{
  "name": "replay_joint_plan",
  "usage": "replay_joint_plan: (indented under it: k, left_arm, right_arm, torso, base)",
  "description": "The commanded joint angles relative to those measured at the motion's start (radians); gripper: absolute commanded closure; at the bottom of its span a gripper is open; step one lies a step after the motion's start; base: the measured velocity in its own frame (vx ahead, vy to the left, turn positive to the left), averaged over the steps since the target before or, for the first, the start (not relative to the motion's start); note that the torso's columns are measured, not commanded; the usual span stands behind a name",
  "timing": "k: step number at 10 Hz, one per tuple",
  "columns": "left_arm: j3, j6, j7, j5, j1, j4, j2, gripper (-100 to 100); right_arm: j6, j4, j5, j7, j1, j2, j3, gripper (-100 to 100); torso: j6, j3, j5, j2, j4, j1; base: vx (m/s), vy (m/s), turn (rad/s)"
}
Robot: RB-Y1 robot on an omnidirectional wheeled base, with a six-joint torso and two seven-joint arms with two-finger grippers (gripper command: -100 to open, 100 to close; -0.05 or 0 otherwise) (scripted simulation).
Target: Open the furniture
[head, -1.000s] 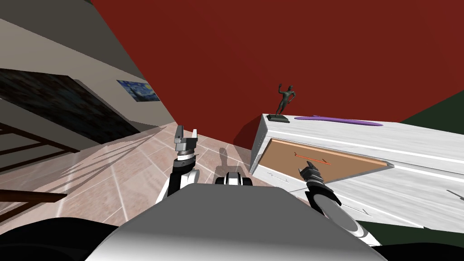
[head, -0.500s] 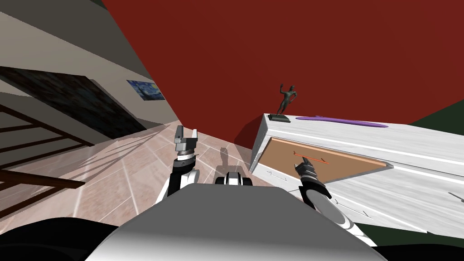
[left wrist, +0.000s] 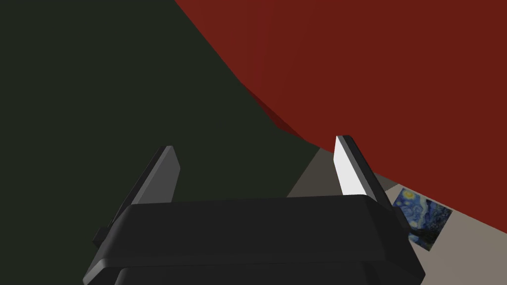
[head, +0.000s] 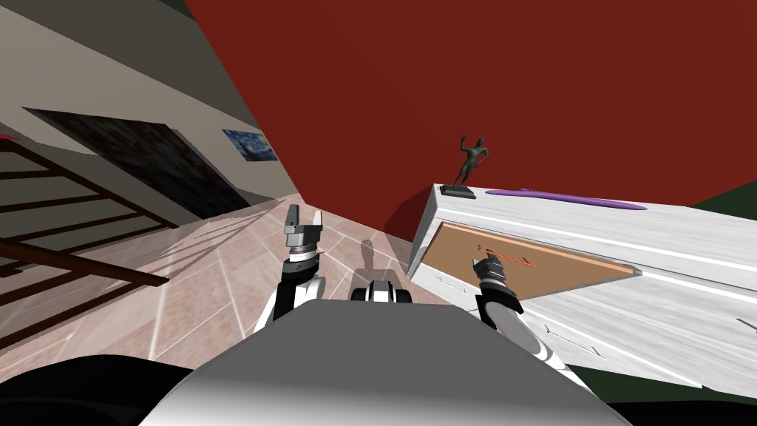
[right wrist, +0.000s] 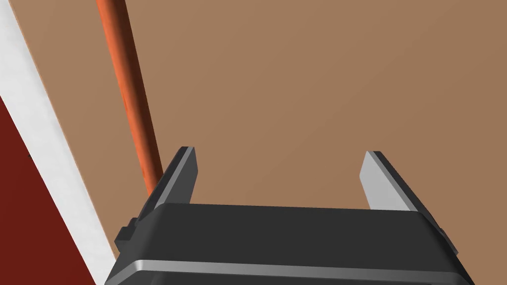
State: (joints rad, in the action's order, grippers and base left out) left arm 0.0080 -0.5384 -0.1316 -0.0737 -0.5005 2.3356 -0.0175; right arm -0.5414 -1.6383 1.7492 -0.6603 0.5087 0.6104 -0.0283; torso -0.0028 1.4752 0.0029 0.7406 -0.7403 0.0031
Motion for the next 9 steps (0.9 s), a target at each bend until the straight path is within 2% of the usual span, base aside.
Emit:
replay_joint_plan:
  k: [1,7,8,9]
  left_arm:
    - [0.000,0.000,0.000,0.000,0.000,0.000,0.000,0]
    - [0.000,0.000,0.000,0.000,0.000,0.000,0.000,0]
    - [0.000,0.000,0.000,0.000,0.000,0.000,0.000,0]
    - [0.000,0.000,0.000,0.000,0.000,0.000,0.000,0]
  right_arm:
    - [-0.055,-0.040,0.043,-0.016,-0.037,-0.035,0.021,-100]
    - [-0.097,-0.070,0.078,-0.023,-0.059,-0.063,0.038,-100]
    - [-0.092,-0.045,0.079,-0.014,-0.036,-0.061,0.047,-100]
    - [-0.094,-0.010,0.063,0.001,-0.051,-0.074,0.055,-100]
  torso:
    - [0.000,-0.001,0.002,0.002,-0.002,0.004]
    - [-0.006,-0.003,0.012,0.007,-0.010,0.019]
    - [-0.005,-0.004,0.013,0.007,-0.010,0.019]
    - [-0.001,-0.003,0.011,0.006,-0.007,0.016]
  base:
    - [-0.149,-0.043,0.103]
    - [-0.057,-0.016,0.025]
    - [-0.009,-0.014,-0.005]
    - [0.053,-0.116,0.063]
